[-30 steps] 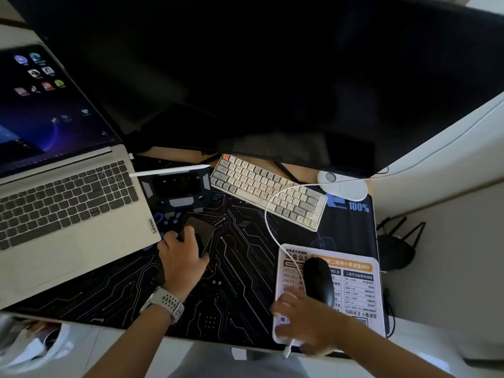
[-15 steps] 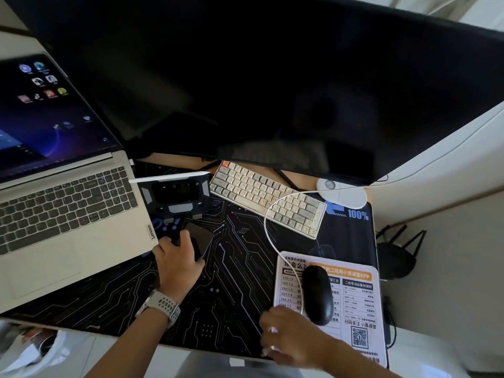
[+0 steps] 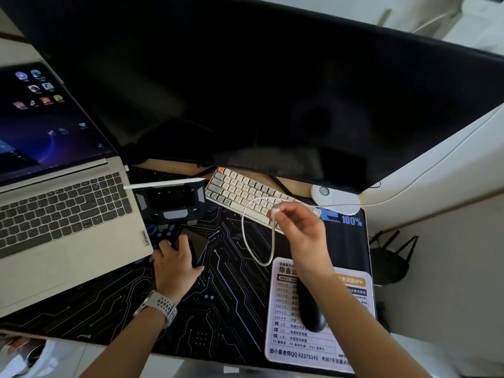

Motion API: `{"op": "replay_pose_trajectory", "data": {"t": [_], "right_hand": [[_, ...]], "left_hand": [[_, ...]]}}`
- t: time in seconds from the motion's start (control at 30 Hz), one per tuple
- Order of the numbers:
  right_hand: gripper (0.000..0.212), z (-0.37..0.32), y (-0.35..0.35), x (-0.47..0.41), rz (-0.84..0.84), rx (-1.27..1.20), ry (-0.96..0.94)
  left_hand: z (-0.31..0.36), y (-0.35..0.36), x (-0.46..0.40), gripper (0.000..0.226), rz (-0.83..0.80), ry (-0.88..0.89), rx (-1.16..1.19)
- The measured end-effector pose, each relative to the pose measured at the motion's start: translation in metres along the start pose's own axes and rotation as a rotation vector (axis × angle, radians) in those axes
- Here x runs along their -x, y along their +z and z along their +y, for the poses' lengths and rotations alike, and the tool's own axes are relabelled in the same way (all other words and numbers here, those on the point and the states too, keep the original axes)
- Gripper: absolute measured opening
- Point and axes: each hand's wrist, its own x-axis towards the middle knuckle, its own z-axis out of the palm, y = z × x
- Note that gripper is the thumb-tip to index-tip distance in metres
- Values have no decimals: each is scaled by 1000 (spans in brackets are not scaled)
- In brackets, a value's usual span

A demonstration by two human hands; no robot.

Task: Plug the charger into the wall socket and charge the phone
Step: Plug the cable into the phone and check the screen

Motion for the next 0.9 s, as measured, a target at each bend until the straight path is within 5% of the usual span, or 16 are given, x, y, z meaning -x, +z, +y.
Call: {"op": "replay_pose_trajectory", "data": {"t": [0.73, 0.9], "right_hand": [[9, 1, 8, -7, -32, -123, -14], [10, -6, 10, -10, -44, -162, -39]], "left_hand": [[2, -11, -13, 84, -122, 24, 67], [11, -47, -14, 65, -227, 201, 248]]}}
